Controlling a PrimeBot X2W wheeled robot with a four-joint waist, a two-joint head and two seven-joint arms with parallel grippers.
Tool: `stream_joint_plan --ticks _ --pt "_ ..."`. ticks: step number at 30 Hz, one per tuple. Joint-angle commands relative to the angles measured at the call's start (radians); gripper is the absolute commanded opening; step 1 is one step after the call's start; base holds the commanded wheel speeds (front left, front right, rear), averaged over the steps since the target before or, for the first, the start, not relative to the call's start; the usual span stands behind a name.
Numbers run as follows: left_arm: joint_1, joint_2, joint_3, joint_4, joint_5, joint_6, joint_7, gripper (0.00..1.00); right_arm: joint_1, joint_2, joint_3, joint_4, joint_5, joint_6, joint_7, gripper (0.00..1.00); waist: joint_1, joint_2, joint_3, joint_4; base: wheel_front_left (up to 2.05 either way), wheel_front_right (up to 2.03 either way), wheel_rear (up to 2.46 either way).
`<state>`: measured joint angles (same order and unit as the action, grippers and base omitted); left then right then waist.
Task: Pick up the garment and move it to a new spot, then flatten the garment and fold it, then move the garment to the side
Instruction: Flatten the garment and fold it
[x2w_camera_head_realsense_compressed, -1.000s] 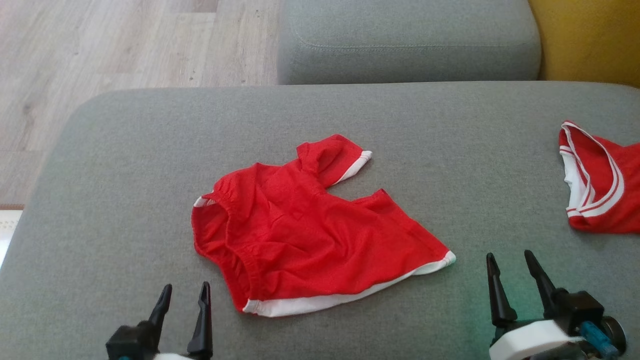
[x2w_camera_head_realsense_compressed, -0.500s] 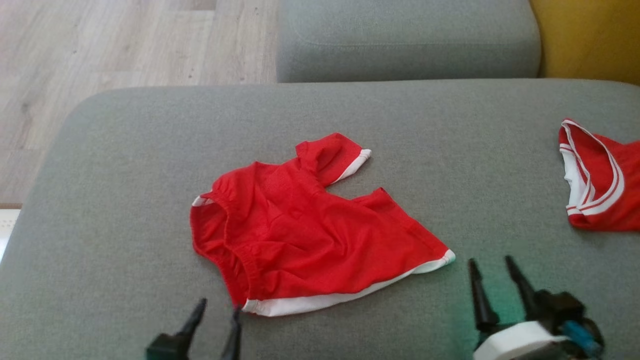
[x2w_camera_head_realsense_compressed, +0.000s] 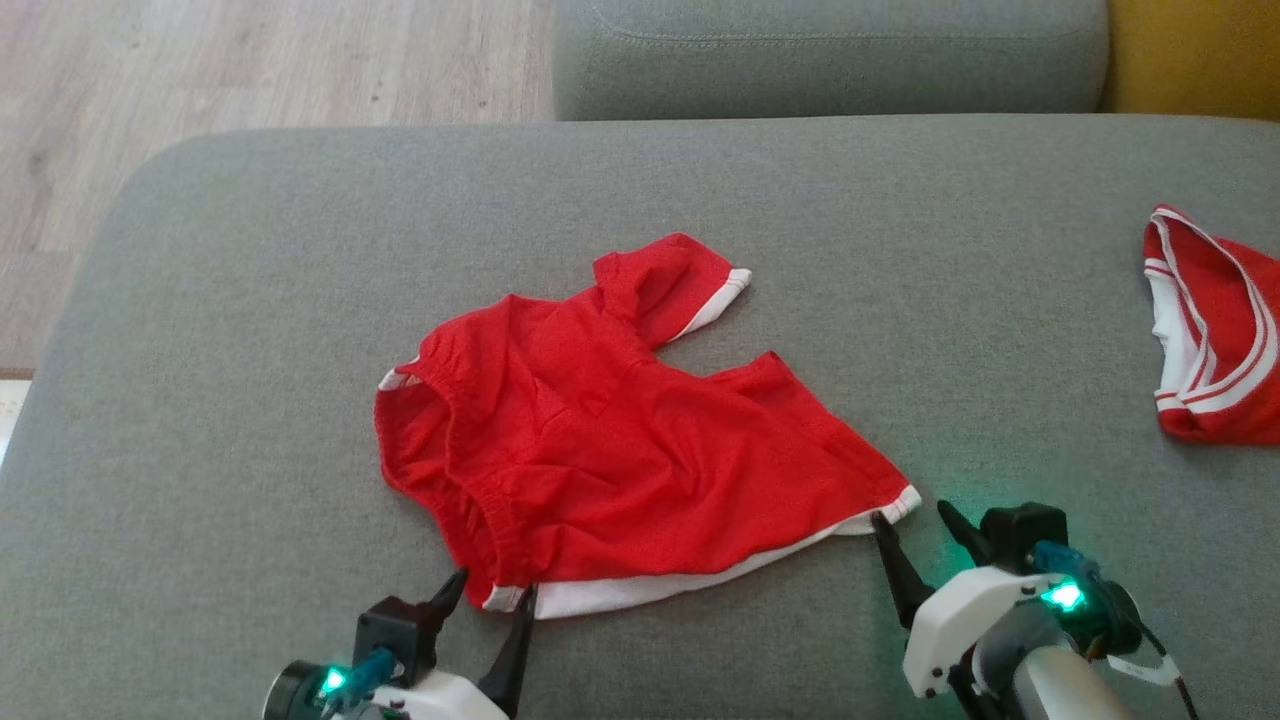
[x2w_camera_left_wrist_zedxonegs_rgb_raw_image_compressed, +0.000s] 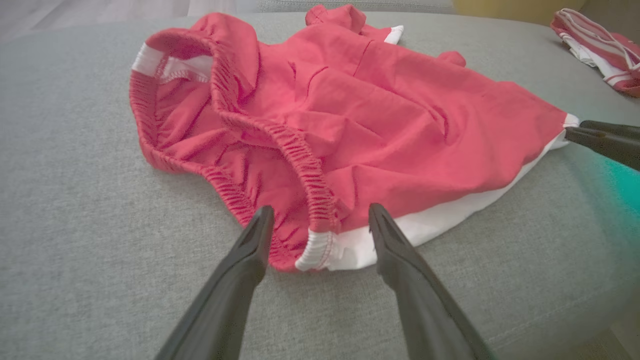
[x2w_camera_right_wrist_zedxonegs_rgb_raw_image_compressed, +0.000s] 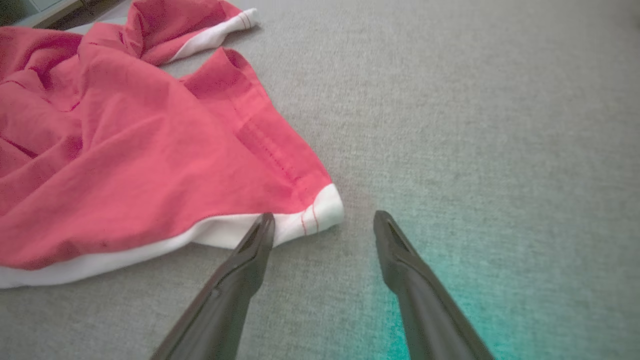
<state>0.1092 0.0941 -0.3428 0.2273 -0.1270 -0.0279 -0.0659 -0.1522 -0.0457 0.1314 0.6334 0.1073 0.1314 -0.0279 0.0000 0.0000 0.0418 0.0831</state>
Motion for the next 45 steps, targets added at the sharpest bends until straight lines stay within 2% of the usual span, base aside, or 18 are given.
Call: stream_joint_plan --ticks 1,18,28,29,30,31,32,33,34,36,40,45 --pt "-0.041 -0.002 0.032 -0.030 -0.010 -0.003 0.007 1.00 -0.043 -0.004 0.030 -0.009 0.000 -0.001 -0.001 1.00 0.0000 0.0000 0.006 0.002 0.00 0.00 0.00" --pt "-0.046 0.013 0.027 -0.021 -0.039 -0.003 0.054 1.00 -0.108 -0.004 0.053 0.057 0.007 -0.001 -0.042 1.00 0.0000 0.0000 0.028 -0.004 0.00 0.00 0.00" --pt "-0.096 0.031 0.008 0.055 -0.035 -0.018 0.058 1.00 -0.132 -0.004 0.077 0.086 0.021 -0.001 -0.053 1.00 0.0000 0.0000 0.043 -0.004 0.00 0.00 0.00" --pt "-0.099 0.032 0.006 0.065 -0.038 -0.021 0.065 0.80 -0.133 -0.004 0.083 0.090 0.025 -0.001 -0.052 1.00 0.0000 0.0000 0.042 -0.005 0.00 0.00 0.00" --pt "-0.102 0.032 0.004 0.074 -0.042 -0.025 0.070 0.45 -0.134 -0.004 0.090 0.093 0.032 -0.001 -0.050 1.00 0.0000 0.0000 0.042 -0.007 0.00 0.00 0.00" --pt "-0.105 0.032 0.003 0.080 -0.046 -0.028 0.071 0.35 -0.137 -0.004 0.096 0.096 0.038 -0.001 -0.049 1.00 0.0000 0.0000 0.043 -0.008 0.00 0.00 0.00" --pt "-0.110 0.033 0.000 0.087 -0.048 -0.032 0.068 0.20 -0.140 -0.004 0.101 0.098 0.044 -0.001 -0.051 0.76 0.0000 0.0000 0.042 -0.010 0.00 0.00 0.00" --pt "-0.116 0.036 -0.003 0.095 -0.048 -0.036 0.065 0.00 -0.144 -0.004 0.100 0.098 0.053 -0.001 -0.056 0.38 0.0000 0.0000 0.041 -0.011 0.00 0.00 0.00" --pt "-0.121 0.038 -0.007 0.105 -0.052 -0.043 0.064 0.00 -0.146 -0.004 0.103 0.098 0.062 -0.001 -0.060 0.00 0.0000 0.0000 0.039 -0.011 0.00 0.00 0.00" --pt "-0.133 0.045 -0.017 0.125 -0.051 -0.052 0.068 0.00 -0.150 -0.004 0.117 0.096 0.083 -0.001 -0.067 0.00 0.0000 0.0000 0.031 -0.015 0.00 0.00 0.00" --pt "-0.136 0.026 0.009 0.086 -0.135 -0.066 0.112 0.00 -0.153 -0.004 0.143 0.043 0.191 -0.001 -0.064 0.00 0.0000 0.0000 0.007 -0.031 0.00 0.00 0.00" --pt "-0.133 0.042 0.062 -0.187 -0.278 -0.083 0.220 0.00 -0.142 -0.027 0.129 -0.196 0.414 -0.001 0.007 0.00 0.0000 0.0000 -0.023 -0.052 0.00 0.00 0.00"
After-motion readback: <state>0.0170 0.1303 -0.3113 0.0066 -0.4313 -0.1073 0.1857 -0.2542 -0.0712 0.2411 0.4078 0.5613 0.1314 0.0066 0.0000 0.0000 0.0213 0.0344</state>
